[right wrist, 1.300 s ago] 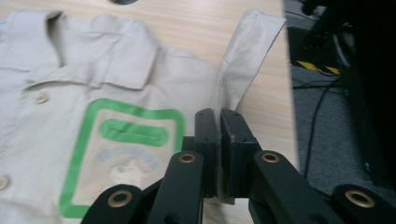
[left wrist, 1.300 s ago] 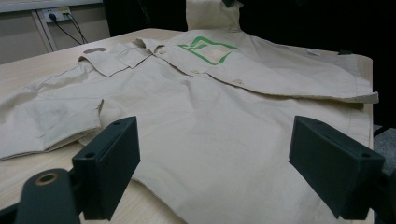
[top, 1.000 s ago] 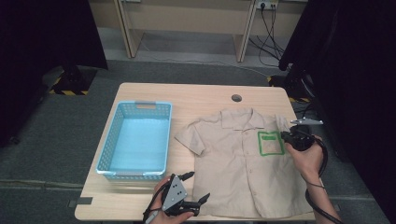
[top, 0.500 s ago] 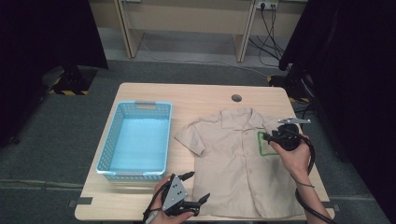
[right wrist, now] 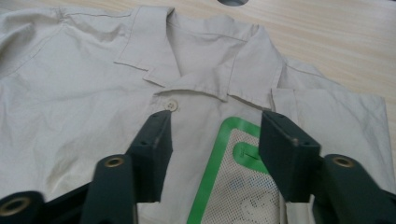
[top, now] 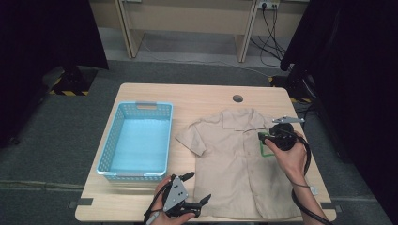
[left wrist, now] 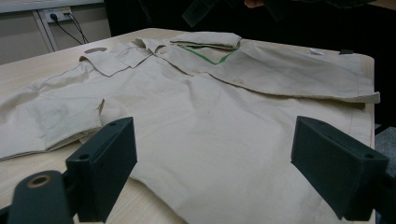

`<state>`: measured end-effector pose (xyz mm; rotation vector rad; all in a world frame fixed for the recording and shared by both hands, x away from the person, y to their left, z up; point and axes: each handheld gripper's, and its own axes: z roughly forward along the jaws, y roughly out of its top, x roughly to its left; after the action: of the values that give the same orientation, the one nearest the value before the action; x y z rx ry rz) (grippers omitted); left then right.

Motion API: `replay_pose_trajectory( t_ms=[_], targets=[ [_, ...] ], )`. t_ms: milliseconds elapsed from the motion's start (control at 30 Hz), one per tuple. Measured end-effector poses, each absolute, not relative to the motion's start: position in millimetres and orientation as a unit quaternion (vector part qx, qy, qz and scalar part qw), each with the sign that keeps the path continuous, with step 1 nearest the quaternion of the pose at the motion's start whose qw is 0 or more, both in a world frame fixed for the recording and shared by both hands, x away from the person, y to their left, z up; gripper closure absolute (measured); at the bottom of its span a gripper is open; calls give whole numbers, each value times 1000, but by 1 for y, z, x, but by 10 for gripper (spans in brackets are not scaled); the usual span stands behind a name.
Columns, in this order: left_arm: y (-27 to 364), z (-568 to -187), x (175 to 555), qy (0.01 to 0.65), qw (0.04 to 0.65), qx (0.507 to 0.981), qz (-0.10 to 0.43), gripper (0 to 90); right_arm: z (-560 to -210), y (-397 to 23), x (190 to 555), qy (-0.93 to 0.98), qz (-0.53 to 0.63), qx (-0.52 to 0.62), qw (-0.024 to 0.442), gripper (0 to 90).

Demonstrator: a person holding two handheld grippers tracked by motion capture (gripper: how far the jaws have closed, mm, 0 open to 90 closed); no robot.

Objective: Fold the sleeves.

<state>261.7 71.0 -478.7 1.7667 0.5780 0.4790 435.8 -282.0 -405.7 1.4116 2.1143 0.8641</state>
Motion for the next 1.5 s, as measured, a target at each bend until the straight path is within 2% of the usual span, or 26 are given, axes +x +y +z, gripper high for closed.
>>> replay_pose_trajectory(
  t_ms=[167,433,500,600,1500],
  targets=[
    [71,-479,262,247,574,754,204,136,-407,-277,436,771,322,503,222,454],
    [71,-479,262,245,572,756,204,138,-411,-265,439,774,328,508,191,480],
    [71,-479,262,245,572,756,204,139,-410,-259,440,777,321,513,171,480],
    [71,-479,262,244,572,755,204,139,-409,-251,441,787,315,499,181,481],
    [70,-479,260,245,575,753,203,146,-409,-184,447,822,302,458,153,443]
  ],
)
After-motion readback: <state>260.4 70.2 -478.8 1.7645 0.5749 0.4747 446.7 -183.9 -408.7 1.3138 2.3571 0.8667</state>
